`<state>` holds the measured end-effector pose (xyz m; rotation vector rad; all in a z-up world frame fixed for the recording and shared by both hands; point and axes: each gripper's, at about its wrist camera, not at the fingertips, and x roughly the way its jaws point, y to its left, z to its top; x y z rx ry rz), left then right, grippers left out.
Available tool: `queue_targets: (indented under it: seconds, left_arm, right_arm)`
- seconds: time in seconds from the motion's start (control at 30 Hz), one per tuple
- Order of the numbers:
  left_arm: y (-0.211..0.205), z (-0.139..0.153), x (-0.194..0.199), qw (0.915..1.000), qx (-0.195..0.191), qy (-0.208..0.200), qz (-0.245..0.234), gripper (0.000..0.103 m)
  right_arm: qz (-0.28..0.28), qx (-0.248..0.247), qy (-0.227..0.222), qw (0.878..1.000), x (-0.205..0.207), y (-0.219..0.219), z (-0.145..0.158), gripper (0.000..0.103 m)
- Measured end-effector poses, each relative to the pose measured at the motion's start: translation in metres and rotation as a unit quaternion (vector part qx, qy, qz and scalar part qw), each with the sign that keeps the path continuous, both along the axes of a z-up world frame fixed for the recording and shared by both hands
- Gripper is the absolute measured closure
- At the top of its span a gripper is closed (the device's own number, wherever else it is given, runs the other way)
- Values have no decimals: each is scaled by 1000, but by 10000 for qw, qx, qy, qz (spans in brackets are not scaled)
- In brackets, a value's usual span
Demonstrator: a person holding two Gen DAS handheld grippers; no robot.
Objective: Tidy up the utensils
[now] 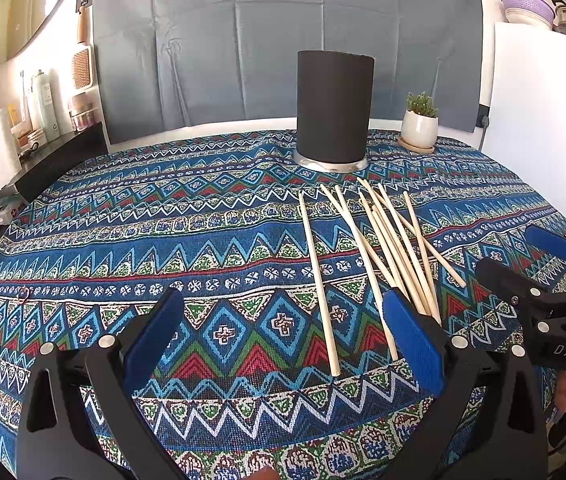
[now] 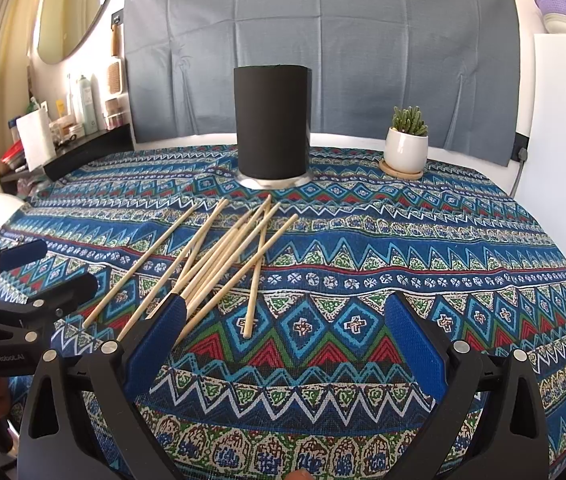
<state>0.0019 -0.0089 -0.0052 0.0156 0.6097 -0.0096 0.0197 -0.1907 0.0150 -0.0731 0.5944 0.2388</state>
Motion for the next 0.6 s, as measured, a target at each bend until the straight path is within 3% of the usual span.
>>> queue_targets:
  seconds: [0.6]
  left_arm:
    - [-2, -1, 3, 10000, 35, 57, -22, 6]
  right_arm:
    - [-61, -81, 43, 9999, 1, 1, 0, 8]
